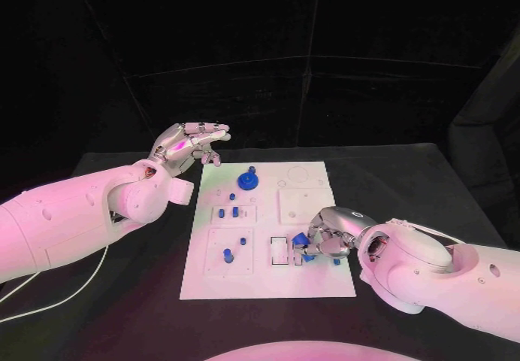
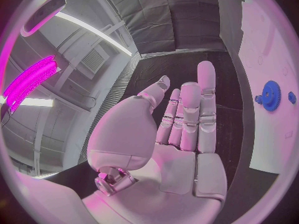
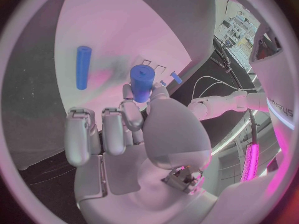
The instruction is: Assemble the parts on the task board
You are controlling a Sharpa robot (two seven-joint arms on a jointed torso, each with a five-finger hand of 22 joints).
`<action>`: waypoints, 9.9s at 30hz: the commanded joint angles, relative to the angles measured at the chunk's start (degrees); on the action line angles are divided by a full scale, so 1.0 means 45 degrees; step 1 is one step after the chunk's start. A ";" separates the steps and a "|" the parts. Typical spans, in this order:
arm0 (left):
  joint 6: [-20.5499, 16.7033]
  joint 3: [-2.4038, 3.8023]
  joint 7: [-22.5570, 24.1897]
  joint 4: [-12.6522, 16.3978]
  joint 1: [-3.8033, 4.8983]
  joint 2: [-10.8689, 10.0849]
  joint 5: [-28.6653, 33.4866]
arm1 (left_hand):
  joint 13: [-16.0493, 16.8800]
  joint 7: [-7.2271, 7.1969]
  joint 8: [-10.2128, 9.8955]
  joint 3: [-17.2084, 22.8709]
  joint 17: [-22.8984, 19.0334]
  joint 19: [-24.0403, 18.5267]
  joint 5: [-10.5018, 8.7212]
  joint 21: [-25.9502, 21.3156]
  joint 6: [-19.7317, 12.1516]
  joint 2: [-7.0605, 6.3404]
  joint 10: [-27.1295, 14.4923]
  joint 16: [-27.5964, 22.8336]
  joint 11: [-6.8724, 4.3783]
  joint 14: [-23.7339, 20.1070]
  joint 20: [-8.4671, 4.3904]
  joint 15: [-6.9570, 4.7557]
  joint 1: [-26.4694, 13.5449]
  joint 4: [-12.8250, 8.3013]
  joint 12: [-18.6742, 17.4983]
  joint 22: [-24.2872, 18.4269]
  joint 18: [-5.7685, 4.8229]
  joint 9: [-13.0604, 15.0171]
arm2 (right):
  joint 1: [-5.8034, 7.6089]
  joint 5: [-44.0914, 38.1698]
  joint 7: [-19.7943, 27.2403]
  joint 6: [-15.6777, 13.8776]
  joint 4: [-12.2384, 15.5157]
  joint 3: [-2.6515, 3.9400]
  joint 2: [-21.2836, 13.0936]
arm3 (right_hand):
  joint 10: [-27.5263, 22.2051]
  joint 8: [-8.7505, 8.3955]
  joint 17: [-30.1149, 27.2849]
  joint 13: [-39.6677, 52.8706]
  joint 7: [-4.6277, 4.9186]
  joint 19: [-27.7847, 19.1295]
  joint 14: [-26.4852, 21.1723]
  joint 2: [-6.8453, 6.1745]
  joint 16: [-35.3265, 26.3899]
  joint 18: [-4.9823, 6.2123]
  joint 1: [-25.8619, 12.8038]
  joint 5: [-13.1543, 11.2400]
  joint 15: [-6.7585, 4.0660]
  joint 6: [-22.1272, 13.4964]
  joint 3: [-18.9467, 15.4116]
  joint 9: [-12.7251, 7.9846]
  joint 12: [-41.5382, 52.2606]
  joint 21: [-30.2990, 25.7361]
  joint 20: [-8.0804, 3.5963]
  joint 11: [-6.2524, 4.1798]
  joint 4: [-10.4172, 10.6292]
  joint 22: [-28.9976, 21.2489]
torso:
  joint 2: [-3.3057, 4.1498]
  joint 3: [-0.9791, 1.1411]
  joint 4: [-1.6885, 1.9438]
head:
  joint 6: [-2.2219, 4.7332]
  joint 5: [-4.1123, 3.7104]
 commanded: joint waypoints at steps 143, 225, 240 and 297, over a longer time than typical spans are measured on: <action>0.0331 -0.0169 -0.0087 0.0039 0.0015 -0.0065 -0.0003 | 0.0013 0.0014 -0.0011 -0.0134 -0.0035 0.0074 -0.0018 -0.0085 -0.0076 0.0106 -0.0161 0.0091 0.0025 -0.0136 0.0040 -0.0003 0.0005 0.0014 0.0059 -0.0039 0.0055 0.0008 | 0.0174 -0.0621 -0.0276 0.2725 -0.0395 0.0001 -0.1171 | 0.0152 -0.1758 0.0266 0.0041 -0.0107 0.0535 0.0628 -0.0168 -0.0248 -0.0059 0.0523 -0.3198 -0.0101 0.0932 -0.0563 0.1217 -0.1762 -0.0084 -0.0057 -0.0032 -0.0984 0.2332 | -0.0049 -0.0009 -0.0062 | -0.0188 -0.0481; 0.0419 -0.0177 -0.0142 0.0109 0.0017 -0.0120 -0.0003 | 0.0014 0.0014 0.0002 -0.0185 -0.0053 0.0080 -0.0018 -0.0104 -0.0082 0.0137 -0.0189 0.0108 0.0027 -0.0149 0.0043 -0.0001 0.0005 0.0013 0.0102 -0.0057 0.0056 0.0010 | 0.0076 0.1016 -0.0374 0.1046 -0.0653 0.0006 0.0726 | 0.0466 -0.2787 0.0711 0.0354 -0.0335 0.0833 0.0718 -0.0182 -0.0034 -0.0169 0.0600 -0.0721 -0.0274 0.1927 0.1108 0.1269 -0.1671 0.0204 -0.0231 -0.0240 -0.0471 0.2704 | -0.0054 -0.0008 -0.0082 | -0.0327 -0.0164; 0.0436 -0.0177 -0.0148 0.0074 0.0017 -0.0084 -0.0003 | 0.0013 0.0008 0.0016 -0.0193 -0.0081 0.0080 -0.0018 -0.0109 -0.0065 0.0151 -0.0201 0.0100 0.0026 -0.0160 0.0044 0.0000 0.0010 0.0011 0.0110 -0.0062 0.0056 0.0014 | 0.0076 0.0774 -0.0441 0.1102 -0.0762 0.0007 0.0925 | 0.0545 -0.2647 0.0714 0.0353 -0.0379 0.0829 0.0715 -0.0270 -0.0050 -0.0168 -0.0544 -0.1106 -0.0302 0.2173 0.0645 0.1455 -0.1723 0.0196 -0.0276 -0.0266 -0.0039 0.2702 | -0.0049 -0.0010 -0.0071 | -0.0302 -0.0172; 0.0455 -0.0186 -0.0244 0.0055 0.0016 -0.0099 -0.0003 | 0.0011 0.0007 0.0025 -0.0211 -0.0107 0.0079 -0.0018 -0.0118 -0.0060 0.0160 -0.0225 0.0096 0.0025 -0.0175 0.0045 0.0000 0.0019 0.0003 0.0121 -0.0070 0.0057 0.0016 | 0.0080 0.0432 0.0529 0.2043 -0.1184 0.0006 0.0590 | 0.0472 -0.2511 0.0581 0.0352 -0.0366 0.0729 0.0693 0.0304 -0.0217 -0.0130 -0.0316 -0.4613 -0.0284 0.1965 -0.0506 0.1961 -0.1977 0.0070 -0.0248 -0.0247 -0.0468 0.2599 | -0.0042 0.0002 -0.0079 | -0.0438 -0.0056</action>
